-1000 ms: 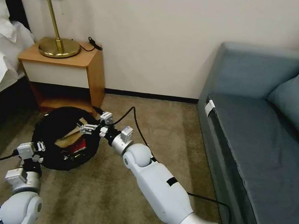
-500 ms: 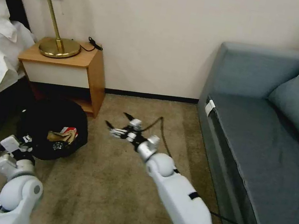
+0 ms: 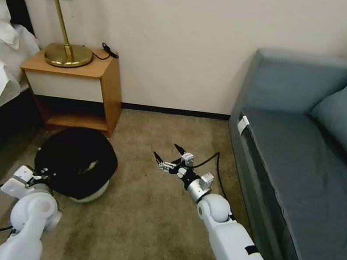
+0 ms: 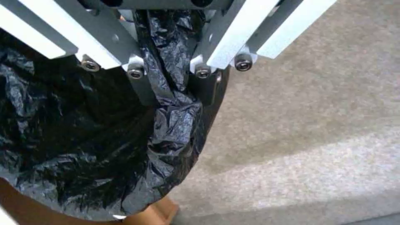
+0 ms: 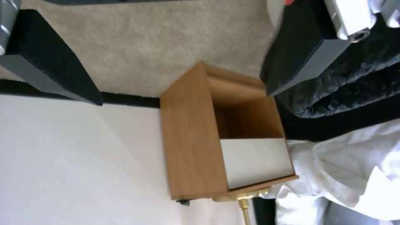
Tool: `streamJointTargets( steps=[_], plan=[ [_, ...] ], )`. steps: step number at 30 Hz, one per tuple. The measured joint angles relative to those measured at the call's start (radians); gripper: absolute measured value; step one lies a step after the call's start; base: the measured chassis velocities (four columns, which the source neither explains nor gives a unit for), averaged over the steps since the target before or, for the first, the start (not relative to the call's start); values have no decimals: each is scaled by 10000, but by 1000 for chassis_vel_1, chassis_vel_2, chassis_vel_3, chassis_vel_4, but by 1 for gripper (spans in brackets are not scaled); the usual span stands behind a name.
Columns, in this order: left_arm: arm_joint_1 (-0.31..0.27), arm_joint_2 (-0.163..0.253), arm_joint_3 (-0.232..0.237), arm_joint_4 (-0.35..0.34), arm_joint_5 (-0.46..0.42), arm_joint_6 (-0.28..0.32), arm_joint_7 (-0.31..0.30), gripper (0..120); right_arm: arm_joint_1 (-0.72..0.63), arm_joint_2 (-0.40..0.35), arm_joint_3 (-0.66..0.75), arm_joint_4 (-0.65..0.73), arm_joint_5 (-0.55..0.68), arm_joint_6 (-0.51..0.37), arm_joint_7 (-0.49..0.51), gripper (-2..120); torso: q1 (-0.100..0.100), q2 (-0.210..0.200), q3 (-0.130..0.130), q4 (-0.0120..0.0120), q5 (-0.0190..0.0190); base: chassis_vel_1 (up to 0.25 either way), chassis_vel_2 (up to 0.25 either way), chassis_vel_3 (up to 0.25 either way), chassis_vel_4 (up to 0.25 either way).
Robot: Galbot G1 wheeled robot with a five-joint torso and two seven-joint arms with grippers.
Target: Pick up the trash bin, then pick up the garbage on the floor and place it into the trash bin.
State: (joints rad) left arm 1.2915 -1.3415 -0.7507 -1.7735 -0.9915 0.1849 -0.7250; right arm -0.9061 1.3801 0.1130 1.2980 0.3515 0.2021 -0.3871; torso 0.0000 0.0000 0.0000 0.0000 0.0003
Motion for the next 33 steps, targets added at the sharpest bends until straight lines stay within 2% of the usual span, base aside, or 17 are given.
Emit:
streamJointTargets(
  steps=[5, 9, 10, 13, 15, 16, 18, 19, 20, 23, 25, 26, 27, 29, 33],
  plan=[
    [-49, 204, 46, 216, 581, 77, 13, 21, -99, -12, 285, 106, -138, 5, 34, 100, 0, 0, 0, 0, -1, 0, 0, 0, 0],
    [153, 397, 52, 152, 1594, -16, 724, 38, -272, 54, 493, 231, -273, 4, 339, 100, 0, 0, 0, 1, -3, 0, 0, 0, 0],
    [153, 397, 52, 152, 1594, -16, 724, 38, -272, 54, 493, 231, -273, 4, 339, 100, 0, 0, 0, 1, -3, 0, 0, 0, 0],
    [331, 507, 57, -86, 2437, -218, 1145, 52, -501, 68, 635, 330, -457, 56, 611, 100, 0, 0, 0, 0, -2, 0, 0, 0, 0],
    [389, 529, 57, -158, 2719, -297, 1209, 55, -564, 61, 691, 369, -512, 100, 696, 100, 1, 0, -1, 0, -2, 0, 0, 0, 0],
    [456, 544, 55, -196, 3246, -482, 1260, 61, -634, 47, 749, 443, -530, 113, 753, 100, 0, 0, 0, 0, -2, 0, 0, 0, 0],
    [584, 546, 11, 11, 5181, -1395, 1335, 69, -822, 5, 867, 745, -470, -18, 946, 100, 0, 0, -1, -2, -2, 0, 0, 0, 0],
    [663, 545, -63, 239, 6655, -2183, 1402, 74, -909, -2, 931, 916, -371, -73, 1088, 100, 0, 0, 0, 1, -4, 0, 0, 0, 0],
    [663, 545, -63, 239, 6655, -2183, 1402, 74, -909, -2, 931, 916, -371, -73, 1088, 100, 0, 0, 0, 1, -4, 0, 0, 0, 0],
    [914, 582, -109, 268, 8566, -3416, 1739, 87, -1138, 54, 1148, 1266, -302, -106, 1470, 100, 0, 0, 0, 2, -3, 0, 0, 0, 0],
    [1085, 647, -78, 135, 9123, -4212, 2288, 95, -1295, 112, 1319, 1482, -395, -98, 1808, 100, 0, 0, -1, 1, -3, 0, 0, 0, 0],
    [1085, 647, -78, 135, 9123, -4212, 2288, 95, -1295, 112, 1319, 1482, -395, -98, 1808, 100, 0, 0, -1, 1, -3, 0, 0, 0, 0],
    [1193, 717, -23, 71, 9566, -4845, 2883, 98, -1454, 165, 1443, 1658, -484, -76, 2067, 100, 0, 1, 0, 0, -2, 0, 0, 0, 0],
    [1346, 807, 115, 7, 10038, -5461, 3592, 100, -1787, 249, 1720, 1972, -560, -8, 2251, 100, 0, 0, -1, 1, -3, 0, 0, 0, 0],
    [1456, 820, 374, -60, 10120, -5643, 3869, 100, -2276, 348, 2053, 2301, -607, 184, 2292, 100, 0, 0, -1, 0, -2, 0, 0, 0, 0]
  ],
)
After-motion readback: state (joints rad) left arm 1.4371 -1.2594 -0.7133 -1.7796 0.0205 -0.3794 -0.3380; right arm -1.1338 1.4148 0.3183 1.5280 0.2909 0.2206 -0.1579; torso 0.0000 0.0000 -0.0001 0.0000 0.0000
